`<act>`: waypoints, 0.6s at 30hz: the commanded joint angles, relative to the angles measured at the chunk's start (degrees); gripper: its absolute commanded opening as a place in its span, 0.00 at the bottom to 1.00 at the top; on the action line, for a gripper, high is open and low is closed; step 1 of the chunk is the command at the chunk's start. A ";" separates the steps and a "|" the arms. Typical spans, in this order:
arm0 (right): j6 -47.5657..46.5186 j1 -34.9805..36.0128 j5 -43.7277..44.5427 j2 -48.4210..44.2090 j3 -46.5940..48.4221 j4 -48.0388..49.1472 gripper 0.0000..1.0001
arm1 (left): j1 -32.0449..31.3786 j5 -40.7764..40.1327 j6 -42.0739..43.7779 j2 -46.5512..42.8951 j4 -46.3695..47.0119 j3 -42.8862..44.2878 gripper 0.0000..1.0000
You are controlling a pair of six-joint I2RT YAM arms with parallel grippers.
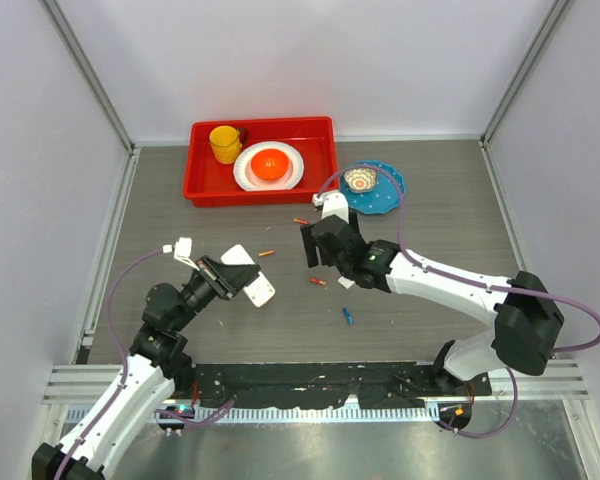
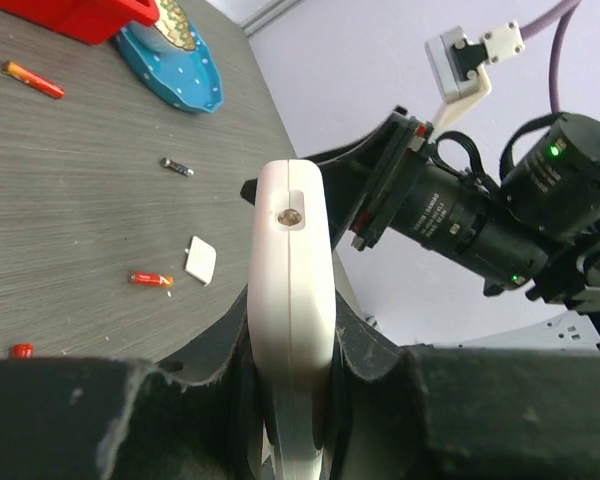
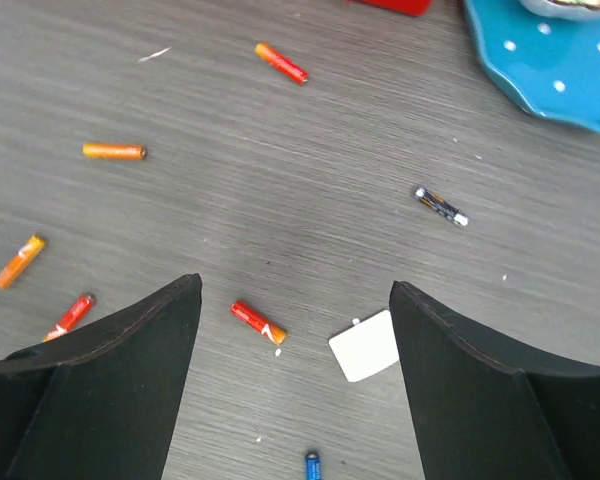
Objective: Load the batteries into the remote control
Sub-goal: Pick up the battery from the center of the board.
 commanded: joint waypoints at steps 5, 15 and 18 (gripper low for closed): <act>-23.93 -0.43 -20.43 0.20 -0.45 3.57 0.71 | 0.24 10.27 -1.38 3.96 11.78 -1.50 0.00; -31.15 -0.34 -30.56 4.33 -4.40 6.20 0.63 | 0.24 8.17 -1.21 -1.84 6.35 -2.03 0.00; -31.41 -0.25 -29.33 7.74 -4.32 6.90 0.56 | 0.24 8.17 -1.21 -2.11 6.17 -2.29 0.00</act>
